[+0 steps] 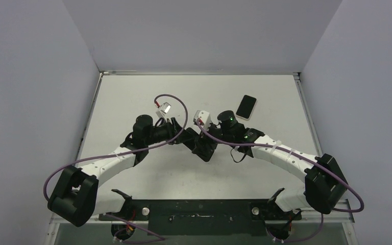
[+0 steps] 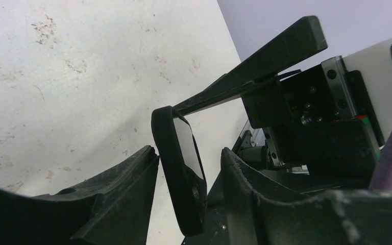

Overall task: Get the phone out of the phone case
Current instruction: Pick up the phone at the center of the board.

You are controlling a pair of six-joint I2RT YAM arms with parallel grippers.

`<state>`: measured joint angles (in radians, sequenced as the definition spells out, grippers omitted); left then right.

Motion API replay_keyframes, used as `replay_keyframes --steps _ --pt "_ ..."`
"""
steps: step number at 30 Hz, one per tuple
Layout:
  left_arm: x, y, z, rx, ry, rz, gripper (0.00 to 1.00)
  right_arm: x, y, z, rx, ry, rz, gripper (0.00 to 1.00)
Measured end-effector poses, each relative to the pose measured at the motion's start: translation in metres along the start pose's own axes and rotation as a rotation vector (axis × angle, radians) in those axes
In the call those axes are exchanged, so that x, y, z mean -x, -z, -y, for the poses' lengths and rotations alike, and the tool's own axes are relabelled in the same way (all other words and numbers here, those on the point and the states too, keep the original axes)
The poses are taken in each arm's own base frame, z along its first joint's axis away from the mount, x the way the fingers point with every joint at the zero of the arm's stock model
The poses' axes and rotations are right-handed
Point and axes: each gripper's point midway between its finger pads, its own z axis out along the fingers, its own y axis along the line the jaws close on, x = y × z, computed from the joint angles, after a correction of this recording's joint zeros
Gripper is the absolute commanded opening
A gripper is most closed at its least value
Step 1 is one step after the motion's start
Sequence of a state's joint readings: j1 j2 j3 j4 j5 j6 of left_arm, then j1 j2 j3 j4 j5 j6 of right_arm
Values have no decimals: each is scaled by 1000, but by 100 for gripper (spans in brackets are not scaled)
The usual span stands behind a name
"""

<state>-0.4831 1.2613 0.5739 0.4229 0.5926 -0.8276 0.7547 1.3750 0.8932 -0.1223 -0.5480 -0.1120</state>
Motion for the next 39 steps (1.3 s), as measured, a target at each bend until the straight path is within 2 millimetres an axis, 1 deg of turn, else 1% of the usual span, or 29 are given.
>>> replay_keyframes --steps 3,5,8,10,12,14,16,17,19,20,21,22,25,29,32,34,36,39 --pt "-3 1 2 -14 -2 -15 42 8 1 0 2 24 13 11" --pt "-4 1 4 -22 -3 -27 36 12 0 -2 6 38 20 11" --pt "-5 -1 7 -38 -11 -45 24 14 -1 -4 12 54 19 11" --pt "-5 -1 6 -38 -14 -49 13 14 -3 -3 11 57 16 14" --pt "-5 -1 2 -16 10 -45 0 14 -2 0 -2 73 15 24" --pt "-3 0 -2 1 23 -41 0 17 -2 5 -28 86 19 44" --pt "-4 1 -2 -3 23 -48 0 23 -2 5 -28 83 39 66" --pt "-3 2 -1 -11 20 -48 0 25 -2 6 -30 82 49 74" --pt "1 5 2 -25 14 -33 0 30 -1 5 -33 68 65 83" --pt "4 8 2 -30 13 -15 0 34 0 6 -37 64 79 91" --pt "8 11 2 -34 15 6 0 37 1 6 -41 61 94 93" --pt "12 15 2 -39 17 27 0 42 4 6 -45 55 114 95" --pt "23 22 5 -56 24 79 0 54 21 11 -79 20 197 97" --pt "34 28 10 -80 42 125 0 70 55 20 -133 -50 343 99" --pt "42 31 16 -106 61 158 0 71 77 26 -174 -118 444 100" --pt "47 34 22 -128 76 179 0 69 87 31 -204 -163 485 100" --pt "52 36 29 -156 94 200 0 67 93 32 -218 -191 508 100" --pt "59 39 38 -188 120 225 0 71 99 28 -212 -204 531 100"
